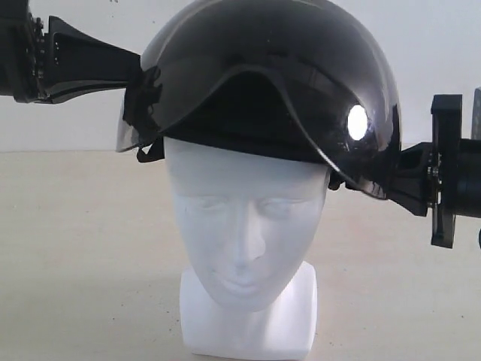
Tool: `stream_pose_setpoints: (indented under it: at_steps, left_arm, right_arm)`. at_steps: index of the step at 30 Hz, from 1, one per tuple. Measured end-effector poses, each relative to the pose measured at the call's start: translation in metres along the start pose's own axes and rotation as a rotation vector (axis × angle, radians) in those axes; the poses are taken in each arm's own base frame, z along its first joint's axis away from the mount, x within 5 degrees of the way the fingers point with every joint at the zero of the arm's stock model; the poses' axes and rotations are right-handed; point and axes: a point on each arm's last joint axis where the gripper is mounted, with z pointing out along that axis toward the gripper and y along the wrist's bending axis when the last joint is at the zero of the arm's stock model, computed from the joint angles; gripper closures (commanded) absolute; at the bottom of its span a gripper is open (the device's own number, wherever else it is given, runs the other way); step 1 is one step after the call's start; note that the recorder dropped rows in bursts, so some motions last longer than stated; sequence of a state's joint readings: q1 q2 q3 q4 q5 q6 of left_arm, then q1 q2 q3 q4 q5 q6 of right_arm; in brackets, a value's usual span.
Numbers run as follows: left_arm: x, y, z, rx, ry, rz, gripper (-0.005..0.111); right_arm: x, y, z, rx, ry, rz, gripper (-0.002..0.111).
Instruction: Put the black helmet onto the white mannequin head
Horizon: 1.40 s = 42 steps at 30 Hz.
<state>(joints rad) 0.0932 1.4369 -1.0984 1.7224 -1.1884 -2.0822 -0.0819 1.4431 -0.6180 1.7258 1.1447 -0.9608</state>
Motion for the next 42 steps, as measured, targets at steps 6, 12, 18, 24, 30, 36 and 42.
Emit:
stream_pose_setpoints:
  at_steps: [6, 12, 18, 24, 30, 36, 42]
  left_arm:
    - [0.0, 0.0, 0.0, -0.004, 0.002, 0.001, 0.102]
    - [0.0, 0.001, -0.001, -0.006, 0.002, 0.002, 0.102]
    - [0.0, 0.005, -0.007, -0.021, -0.003, -0.004, 0.102]
    - [-0.001, 0.008, -0.013, -0.032, -0.01, -0.009, 0.102]
    - [-0.001, 0.008, -0.013, -0.028, -0.008, -0.009, 0.102]
    - [-0.002, 0.008, -0.017, -0.036, -0.017, -0.007, 0.102]
    - [-0.006, 0.012, -0.037, -0.091, -0.069, -0.01, 0.102]
  right_arm:
    - [0.0, 0.002, -0.002, -0.002, -0.007, -0.004, 0.109]
    - [0.0, 0.002, -0.002, -0.002, -0.006, 0.004, 0.109]
    - [0.005, 0.002, -0.003, 0.007, 0.05, -0.002, 0.109]
    - [0.012, -0.002, -0.004, 0.008, 0.067, 0.027, 0.109]
    - [0.016, -0.006, -0.004, 0.014, 0.073, 0.029, 0.109]
    - [0.017, -0.007, -0.004, 0.023, 0.085, 0.025, 0.109]
    - [0.017, -0.017, -0.017, 0.034, 0.05, 0.053, 0.109]
